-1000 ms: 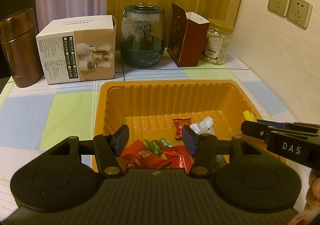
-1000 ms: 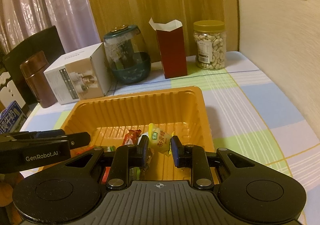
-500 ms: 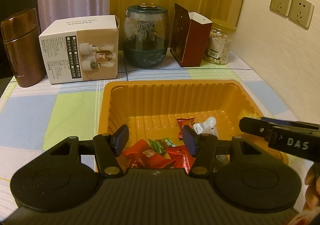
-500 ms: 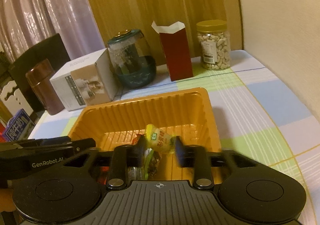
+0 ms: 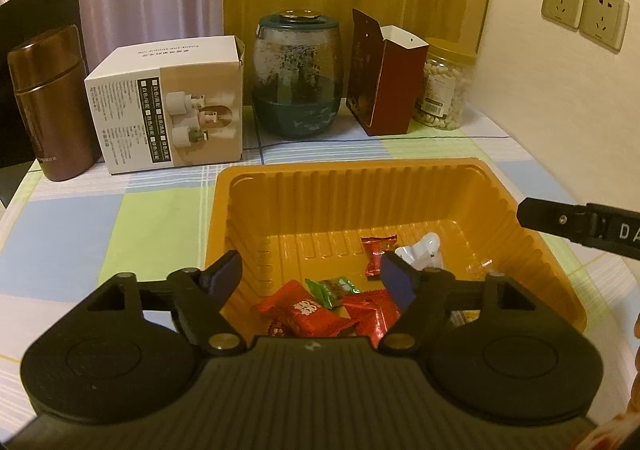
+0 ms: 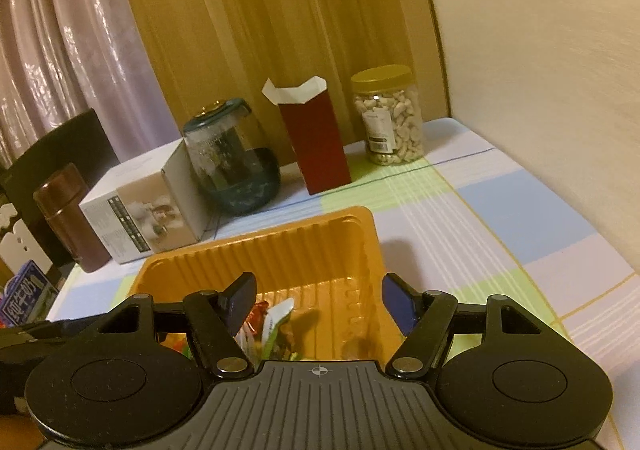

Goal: Organize snacks

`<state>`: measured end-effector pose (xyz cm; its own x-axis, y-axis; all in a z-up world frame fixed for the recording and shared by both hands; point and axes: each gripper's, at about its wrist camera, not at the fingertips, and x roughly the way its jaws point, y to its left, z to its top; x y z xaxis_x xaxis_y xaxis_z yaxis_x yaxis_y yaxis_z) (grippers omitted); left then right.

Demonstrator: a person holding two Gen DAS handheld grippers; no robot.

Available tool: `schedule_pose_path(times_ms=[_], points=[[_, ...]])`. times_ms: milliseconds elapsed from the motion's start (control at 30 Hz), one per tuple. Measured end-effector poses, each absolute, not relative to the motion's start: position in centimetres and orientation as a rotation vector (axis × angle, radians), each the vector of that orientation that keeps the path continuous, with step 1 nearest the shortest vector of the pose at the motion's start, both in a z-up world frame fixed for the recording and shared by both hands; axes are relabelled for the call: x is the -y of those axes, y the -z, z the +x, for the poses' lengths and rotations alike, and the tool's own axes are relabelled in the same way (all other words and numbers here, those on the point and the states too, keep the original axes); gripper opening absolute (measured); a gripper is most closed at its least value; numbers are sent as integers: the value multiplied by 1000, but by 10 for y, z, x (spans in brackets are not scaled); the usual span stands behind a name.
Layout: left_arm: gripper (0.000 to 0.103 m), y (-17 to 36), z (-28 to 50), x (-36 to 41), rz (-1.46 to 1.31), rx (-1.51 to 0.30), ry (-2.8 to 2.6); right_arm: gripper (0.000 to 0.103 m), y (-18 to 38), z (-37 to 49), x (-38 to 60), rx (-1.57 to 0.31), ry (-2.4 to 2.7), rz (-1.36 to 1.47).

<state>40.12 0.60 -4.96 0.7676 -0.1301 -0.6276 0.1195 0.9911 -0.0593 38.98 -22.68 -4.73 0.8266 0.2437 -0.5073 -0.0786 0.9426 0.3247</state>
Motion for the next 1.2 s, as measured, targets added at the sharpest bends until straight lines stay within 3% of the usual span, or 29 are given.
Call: schedule_pose_path(times_ms=[600, 733, 833, 1200], points=[[103, 32, 373, -3, 9, -643, 105, 69, 40, 373, 230, -582, -171, 263], [103, 28, 357, -4, 0, -634, 100, 71, 37, 360, 230, -590, -166, 249], [103, 25, 339, -5, -3, -627, 101, 85, 35, 345, 232, -596, -163, 253], [103, 0, 253, -13, -53, -618, 56, 86, 20, 276, 244, -616, -170, 252]])
